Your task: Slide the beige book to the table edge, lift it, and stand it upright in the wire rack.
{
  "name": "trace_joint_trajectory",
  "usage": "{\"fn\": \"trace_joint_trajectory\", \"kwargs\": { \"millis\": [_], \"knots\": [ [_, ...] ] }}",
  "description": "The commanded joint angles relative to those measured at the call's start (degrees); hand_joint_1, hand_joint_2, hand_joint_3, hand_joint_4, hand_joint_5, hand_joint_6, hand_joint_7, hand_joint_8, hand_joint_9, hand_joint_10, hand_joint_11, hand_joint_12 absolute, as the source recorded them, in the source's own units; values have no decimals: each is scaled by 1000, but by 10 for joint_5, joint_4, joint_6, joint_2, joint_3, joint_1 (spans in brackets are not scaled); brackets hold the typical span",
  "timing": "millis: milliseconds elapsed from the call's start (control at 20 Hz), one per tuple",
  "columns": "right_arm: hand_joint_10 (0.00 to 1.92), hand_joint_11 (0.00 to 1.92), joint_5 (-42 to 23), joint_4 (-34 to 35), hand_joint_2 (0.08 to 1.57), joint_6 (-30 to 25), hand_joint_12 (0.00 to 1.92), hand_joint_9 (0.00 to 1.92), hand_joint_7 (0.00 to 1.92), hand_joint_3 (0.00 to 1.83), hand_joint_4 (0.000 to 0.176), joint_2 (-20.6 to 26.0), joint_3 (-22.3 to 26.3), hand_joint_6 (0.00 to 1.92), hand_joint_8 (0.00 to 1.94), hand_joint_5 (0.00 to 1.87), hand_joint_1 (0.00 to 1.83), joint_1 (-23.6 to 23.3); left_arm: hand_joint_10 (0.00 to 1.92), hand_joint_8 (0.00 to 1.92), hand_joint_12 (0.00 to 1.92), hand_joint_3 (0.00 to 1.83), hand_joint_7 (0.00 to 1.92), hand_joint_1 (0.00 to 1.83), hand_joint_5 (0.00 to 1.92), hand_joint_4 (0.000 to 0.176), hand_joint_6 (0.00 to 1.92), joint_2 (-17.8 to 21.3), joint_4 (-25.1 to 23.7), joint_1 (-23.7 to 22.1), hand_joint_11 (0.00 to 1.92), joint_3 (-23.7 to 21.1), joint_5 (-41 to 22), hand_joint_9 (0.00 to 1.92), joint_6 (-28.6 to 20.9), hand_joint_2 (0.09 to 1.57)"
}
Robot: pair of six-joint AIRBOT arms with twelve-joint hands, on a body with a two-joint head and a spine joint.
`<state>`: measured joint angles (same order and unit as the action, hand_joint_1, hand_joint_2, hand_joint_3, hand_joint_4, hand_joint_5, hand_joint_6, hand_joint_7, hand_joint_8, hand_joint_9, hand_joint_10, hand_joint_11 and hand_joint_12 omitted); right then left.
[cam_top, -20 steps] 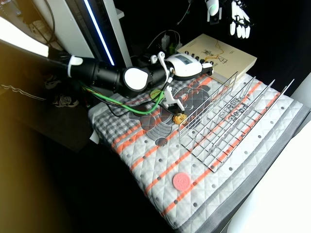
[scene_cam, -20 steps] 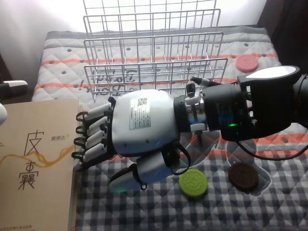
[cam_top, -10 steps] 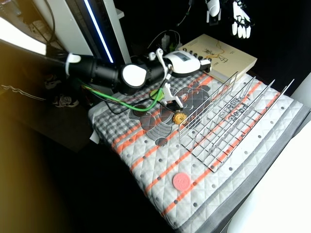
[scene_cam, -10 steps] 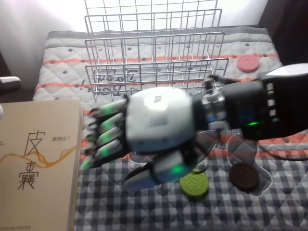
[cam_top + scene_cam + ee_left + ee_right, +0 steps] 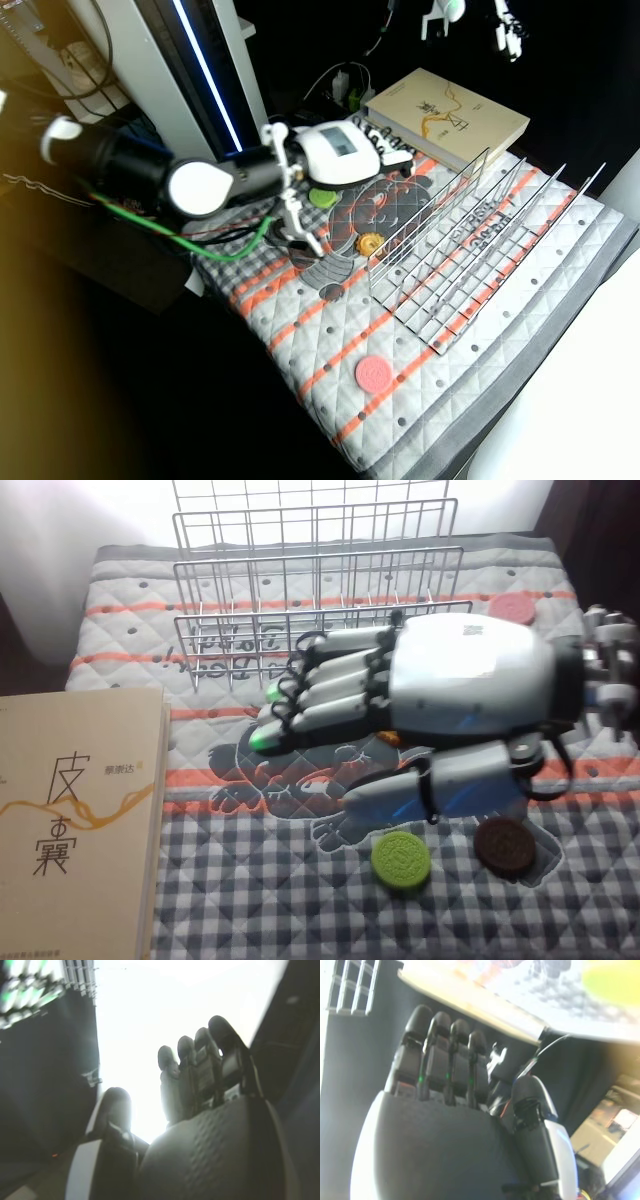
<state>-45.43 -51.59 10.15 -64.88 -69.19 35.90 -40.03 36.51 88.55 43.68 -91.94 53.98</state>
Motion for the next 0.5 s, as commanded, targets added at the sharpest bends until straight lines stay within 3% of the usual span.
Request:
{"fn": "trace_joint_trajectory", "kwargs": {
  "millis": [0, 50, 100, 200, 250, 300, 450],
  "knots": [
    [2, 40, -76, 36, 1435, 3, 886, 309, 370, 0, 0, 4, 10, 3, 2, 359, 0, 0, 21, 11, 942, 0, 464, 532, 485, 0, 5, -7, 24, 2, 0, 11, -58, 389, -26, 1203],
    [0, 5, -90, 46, 1445, 7, 845, 279, 330, 0, 0, 12, 16, 0, 0, 335, 0, 4, 11, 6, 901, 0, 506, 557, 501, 0, 1, -17, 34, 5, 0, 23, -45, 411, -50, 1108],
    [3, 13, -102, 56, 1469, 13, 844, 283, 329, 10, 0, 18, 22, 1, 2, 333, 0, 8, 21, 7, 1031, 0, 537, 551, 496, 0, 0, -24, 40, 7, 0, 35, -31, 471, -69, 1089],
    [4, 21, -119, 70, 1497, 26, 828, 302, 346, 4, 0, 29, 31, 1, 2, 344, 0, 11, 20, 2, 1115, 0, 541, 505, 482, 0, 0, -37, 45, 7, 0, 55, 6, 507, -92, 1071],
    [11, 30, -124, 72, 1507, 26, 826, 324, 362, 4, 0, 30, 31, 3, 7, 353, 0, 11, 6, 0, 1094, 0, 489, 456, 388, 0, 0, -44, 46, 7, 0, 65, 32, 486, -102, 1020],
    [17, 0, -129, 72, 1511, 26, 726, 367, 376, 3, 0, 31, 32, 2, 6, 343, 0, 11, 0, 0, 991, 0, 349, 451, 121, 0, 0, -51, 50, 7, 0, 77, 61, 372, -110, 966],
    [2, 106, -133, 75, 1507, 27, 516, 383, 430, 0, 0, 35, 34, 0, 0, 389, 0, 11, 0, 0, 976, 0, 272, 406, 38, 0, 1, -75, 44, 6, 0, 109, 122, 336, -150, 935]
  ]
}}
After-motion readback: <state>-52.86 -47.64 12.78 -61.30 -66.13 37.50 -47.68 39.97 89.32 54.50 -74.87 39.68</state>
